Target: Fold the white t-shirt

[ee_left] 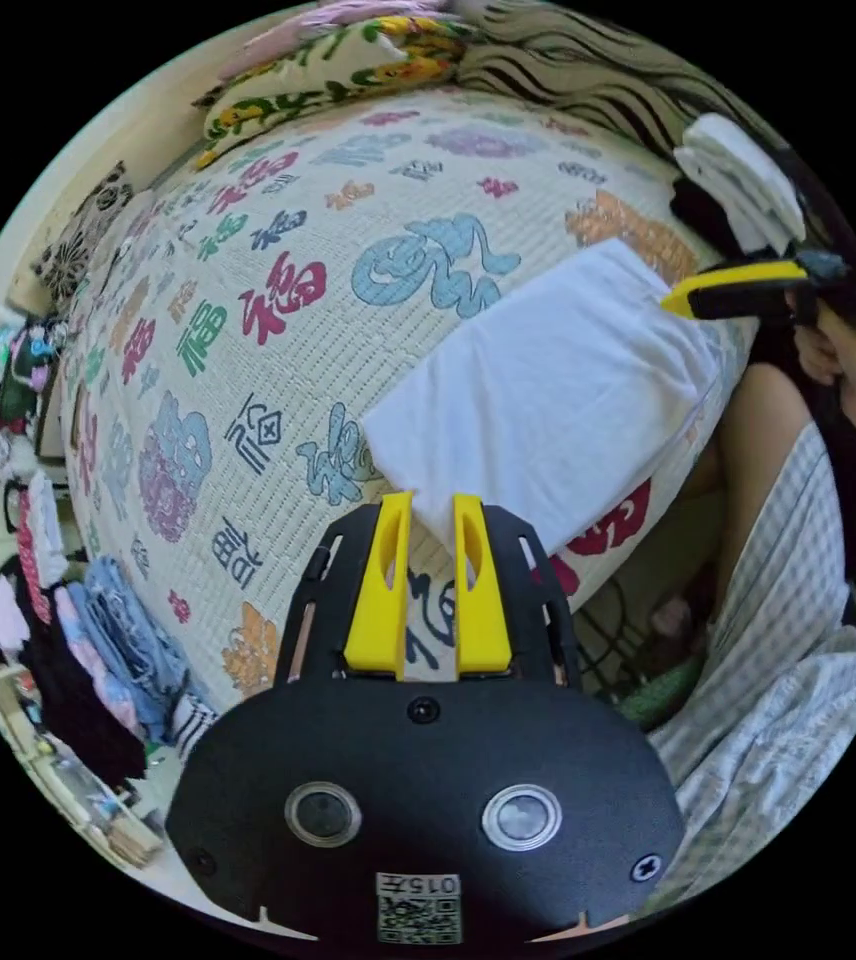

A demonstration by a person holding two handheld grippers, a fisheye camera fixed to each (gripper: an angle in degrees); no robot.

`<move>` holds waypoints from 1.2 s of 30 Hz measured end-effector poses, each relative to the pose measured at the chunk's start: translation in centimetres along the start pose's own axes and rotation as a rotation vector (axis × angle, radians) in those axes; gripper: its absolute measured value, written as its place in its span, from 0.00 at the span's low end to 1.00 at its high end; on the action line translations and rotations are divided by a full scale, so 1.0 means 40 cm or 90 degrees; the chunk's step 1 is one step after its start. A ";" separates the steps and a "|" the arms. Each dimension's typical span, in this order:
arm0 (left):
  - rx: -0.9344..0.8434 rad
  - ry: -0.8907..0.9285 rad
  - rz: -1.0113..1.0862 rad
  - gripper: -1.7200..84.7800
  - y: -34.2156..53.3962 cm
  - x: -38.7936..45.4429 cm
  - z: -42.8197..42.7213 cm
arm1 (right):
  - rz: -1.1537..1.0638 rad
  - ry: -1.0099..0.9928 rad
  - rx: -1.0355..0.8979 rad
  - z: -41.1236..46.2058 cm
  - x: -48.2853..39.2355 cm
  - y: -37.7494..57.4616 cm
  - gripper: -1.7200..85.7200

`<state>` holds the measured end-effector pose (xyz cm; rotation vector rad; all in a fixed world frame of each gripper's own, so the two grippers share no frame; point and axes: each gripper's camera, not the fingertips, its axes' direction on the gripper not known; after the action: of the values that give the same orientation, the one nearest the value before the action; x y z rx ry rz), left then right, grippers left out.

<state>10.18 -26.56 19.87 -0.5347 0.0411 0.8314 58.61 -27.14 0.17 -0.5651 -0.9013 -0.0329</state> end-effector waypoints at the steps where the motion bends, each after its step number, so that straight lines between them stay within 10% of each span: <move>1: -0.021 -0.042 0.044 0.09 -0.021 0.033 0.017 | 0.002 0.013 -0.035 0.027 0.004 -0.004 0.01; 20: 0.069 -0.146 0.123 0.05 0.032 0.028 0.044 | 0.045 -0.028 -0.042 -0.019 0.061 0.012 0.02; 25: 0.215 0.199 -0.178 0.05 0.214 -0.253 0.001 | 0.060 -0.078 0.078 -0.140 0.138 0.070 0.07; 36: 0.256 0.568 -0.428 0.14 0.325 -0.515 0.202 | 0.142 -0.194 0.022 -0.136 0.284 0.125 0.13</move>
<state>-14.48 -29.90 26.15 -0.4551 0.7883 -0.1237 71.07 -23.14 3.78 -0.6463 -1.1269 0.2764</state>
